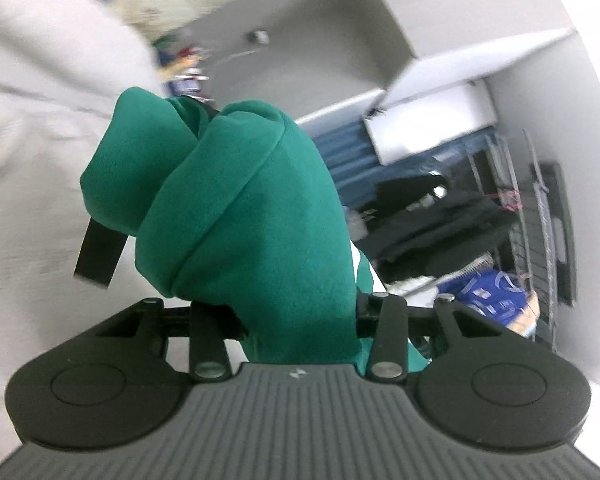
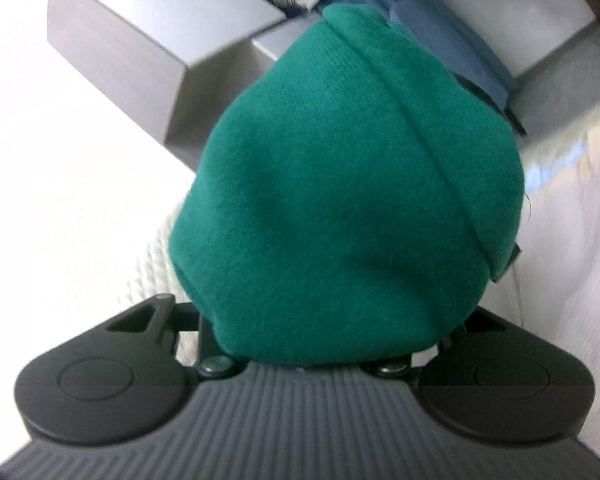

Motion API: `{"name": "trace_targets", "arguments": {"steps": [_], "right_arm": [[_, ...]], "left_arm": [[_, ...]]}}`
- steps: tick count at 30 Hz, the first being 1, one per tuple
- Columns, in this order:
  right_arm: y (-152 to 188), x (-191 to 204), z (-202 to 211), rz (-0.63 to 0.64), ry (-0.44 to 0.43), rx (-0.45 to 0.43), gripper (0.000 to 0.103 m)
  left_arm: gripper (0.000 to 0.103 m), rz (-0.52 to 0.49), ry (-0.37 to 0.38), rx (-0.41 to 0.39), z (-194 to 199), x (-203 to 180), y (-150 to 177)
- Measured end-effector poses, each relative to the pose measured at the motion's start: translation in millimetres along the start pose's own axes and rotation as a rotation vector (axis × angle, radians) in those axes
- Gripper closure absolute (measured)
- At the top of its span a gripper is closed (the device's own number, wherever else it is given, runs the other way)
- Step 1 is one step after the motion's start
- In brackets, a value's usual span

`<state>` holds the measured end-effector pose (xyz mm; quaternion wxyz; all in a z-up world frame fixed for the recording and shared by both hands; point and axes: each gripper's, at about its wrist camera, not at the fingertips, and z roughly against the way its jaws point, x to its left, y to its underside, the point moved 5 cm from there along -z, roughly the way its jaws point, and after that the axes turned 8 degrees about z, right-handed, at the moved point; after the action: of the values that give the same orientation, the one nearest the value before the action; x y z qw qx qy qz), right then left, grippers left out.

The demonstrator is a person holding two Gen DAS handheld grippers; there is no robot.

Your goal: Fold large clothes

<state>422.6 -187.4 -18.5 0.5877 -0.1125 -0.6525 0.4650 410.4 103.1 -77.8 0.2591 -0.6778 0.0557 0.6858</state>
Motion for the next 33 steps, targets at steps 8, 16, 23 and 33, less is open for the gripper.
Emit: {"name": "trace_targets", "arguments": {"steps": [8,16,23,33], "right_arm": [[-75.5,-58.6,49.3,-0.035,0.059,-0.138,0.057],[-84.4,-163.3,50.3,-0.107,0.202,-0.194,0.057],[-30.2,-249.8,46.9,-0.207,0.314,-0.148,0.056],[36.0,-287.2,64.7,-0.262,0.306,-0.128,0.049]], "left_arm": [[0.055,-0.07,0.052,0.092,-108.3,-76.8,60.0],[0.055,-0.075,-0.014,0.223,-246.8,-47.9,144.8],[0.055,-0.086,-0.092,0.312,-318.7,25.7,205.1],[0.051,-0.185,-0.082,0.381,-323.6,87.8,226.7]]}}
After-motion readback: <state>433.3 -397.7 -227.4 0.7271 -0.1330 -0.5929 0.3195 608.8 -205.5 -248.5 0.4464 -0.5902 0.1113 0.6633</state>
